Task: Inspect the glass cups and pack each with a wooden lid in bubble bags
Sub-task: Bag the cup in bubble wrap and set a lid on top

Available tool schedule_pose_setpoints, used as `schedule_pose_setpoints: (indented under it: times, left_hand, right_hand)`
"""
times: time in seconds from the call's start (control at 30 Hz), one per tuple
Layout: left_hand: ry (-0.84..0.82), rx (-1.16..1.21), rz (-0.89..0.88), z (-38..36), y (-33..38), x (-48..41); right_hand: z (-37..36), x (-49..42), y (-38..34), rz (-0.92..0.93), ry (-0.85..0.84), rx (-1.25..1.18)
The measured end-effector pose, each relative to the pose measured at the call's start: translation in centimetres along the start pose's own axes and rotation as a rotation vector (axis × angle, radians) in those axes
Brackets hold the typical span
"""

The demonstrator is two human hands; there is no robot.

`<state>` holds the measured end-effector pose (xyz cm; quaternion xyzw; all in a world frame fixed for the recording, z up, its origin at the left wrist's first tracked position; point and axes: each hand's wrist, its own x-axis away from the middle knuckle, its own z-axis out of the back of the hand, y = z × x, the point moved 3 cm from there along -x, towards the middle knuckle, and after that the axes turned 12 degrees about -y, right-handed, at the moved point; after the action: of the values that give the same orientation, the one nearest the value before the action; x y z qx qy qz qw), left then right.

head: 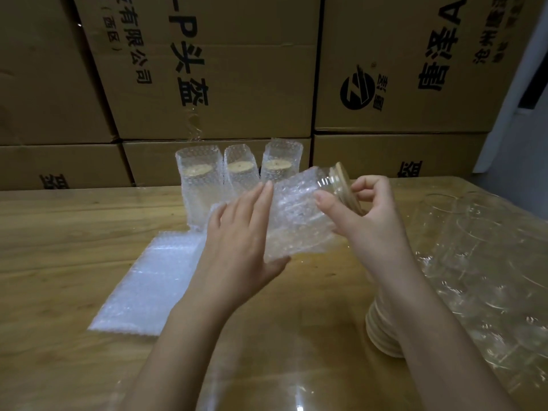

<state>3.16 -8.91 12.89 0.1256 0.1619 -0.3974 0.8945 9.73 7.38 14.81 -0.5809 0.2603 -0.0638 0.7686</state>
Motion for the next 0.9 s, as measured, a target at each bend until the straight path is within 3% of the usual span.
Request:
schedule_pose_setpoints:
  times: [0.17,0.33,0.43,0.77,0.9]
  left_hand:
    - [0.144,0.236,-0.051,-1.0,1.4,-0.3]
    - [0.058,0.678,0.008,-2.9,1.9,-0.7]
    - [-0.002,0.820,0.028,-3.8,1.1,-0.8]
    - [-0.180,0.908,0.021,-4.6,-0.8,-0.7]
    - [-0.214,0.872,-0.013,-3.3,-1.5,-0.4]
  right_hand:
    - [-1.0,0.6,-0.8,0.056,-0.089,0.255]
    - [-1.4,0.8,-1.2,0.131,-0.020,0.749]
    - [-2.0,0.6,-0.7,0.119,-0.043,0.930]
    - [-3.7,0.2,1.5,0.058,-0.129,1.093]
    - [-3.1,0.1,1.1,0.121,-0.241,0.973]
